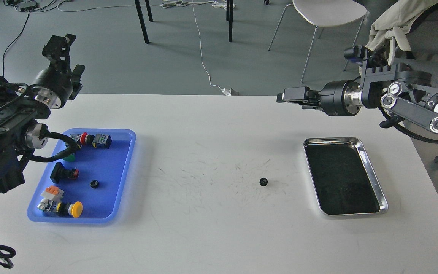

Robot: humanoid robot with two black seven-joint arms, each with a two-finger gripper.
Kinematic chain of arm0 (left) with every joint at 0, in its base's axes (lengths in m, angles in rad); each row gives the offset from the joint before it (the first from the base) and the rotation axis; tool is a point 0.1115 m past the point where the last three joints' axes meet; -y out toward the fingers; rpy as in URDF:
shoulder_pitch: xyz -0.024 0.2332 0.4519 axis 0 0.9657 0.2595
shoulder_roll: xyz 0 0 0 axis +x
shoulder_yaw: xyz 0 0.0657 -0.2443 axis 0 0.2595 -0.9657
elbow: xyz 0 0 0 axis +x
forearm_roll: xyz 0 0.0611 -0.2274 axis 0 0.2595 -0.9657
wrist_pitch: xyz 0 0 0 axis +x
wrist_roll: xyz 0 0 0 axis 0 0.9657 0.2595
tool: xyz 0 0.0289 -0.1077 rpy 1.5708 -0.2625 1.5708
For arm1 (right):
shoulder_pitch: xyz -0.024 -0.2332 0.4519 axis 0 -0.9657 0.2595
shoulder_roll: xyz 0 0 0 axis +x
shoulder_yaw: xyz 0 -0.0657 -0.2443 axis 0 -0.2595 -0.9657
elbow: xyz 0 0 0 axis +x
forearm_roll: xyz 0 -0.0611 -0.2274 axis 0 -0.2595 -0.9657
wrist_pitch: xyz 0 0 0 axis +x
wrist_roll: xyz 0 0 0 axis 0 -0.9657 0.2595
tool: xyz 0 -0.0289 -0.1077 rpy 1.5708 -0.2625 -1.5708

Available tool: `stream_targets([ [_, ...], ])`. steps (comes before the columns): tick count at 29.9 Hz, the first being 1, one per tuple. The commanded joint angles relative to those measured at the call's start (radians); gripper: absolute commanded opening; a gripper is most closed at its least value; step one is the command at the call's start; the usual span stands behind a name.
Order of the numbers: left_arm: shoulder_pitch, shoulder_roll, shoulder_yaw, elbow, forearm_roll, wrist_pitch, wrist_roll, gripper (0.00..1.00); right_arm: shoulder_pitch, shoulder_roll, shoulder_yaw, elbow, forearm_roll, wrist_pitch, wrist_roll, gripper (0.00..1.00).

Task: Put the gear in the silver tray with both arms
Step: 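Withdraw the left arm and swing the right gripper toward the gear, then lower the right gripper onto the black gear and grasp it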

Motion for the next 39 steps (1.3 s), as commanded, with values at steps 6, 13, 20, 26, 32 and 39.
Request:
stream_targets([
  [6,0.004,-0.001,-0.016,0.003,-0.036,0.010,0.000,0.98,0.035,-0.004,0.001,0.034,-0.185,0.014,0.092,0.98],
  [13,0.005,-0.003,-0.016,0.003,-0.036,0.016,0.000,0.98,0.066,0.005,0.033,0.010,-0.187,0.014,0.092,0.97],
  [20,0.021,0.001,-0.019,0.003,-0.038,0.019,0.000,0.98,0.061,-0.017,0.025,0.046,-0.173,0.014,0.087,0.99],
  [26,0.060,-0.001,-0.039,0.003,-0.059,0.030,0.000,0.98,0.083,-0.012,-0.018,0.109,-0.294,0.014,0.089,0.98],
  [32,0.087,0.001,-0.040,0.001,-0.063,0.033,0.000,0.98,0.080,-0.009,-0.048,0.187,-0.538,0.014,0.103,0.97],
  [39,0.088,0.001,-0.040,0.001,-0.063,0.035,0.000,0.98,0.087,0.013,-0.123,0.257,-0.721,0.014,0.132,0.95],
])
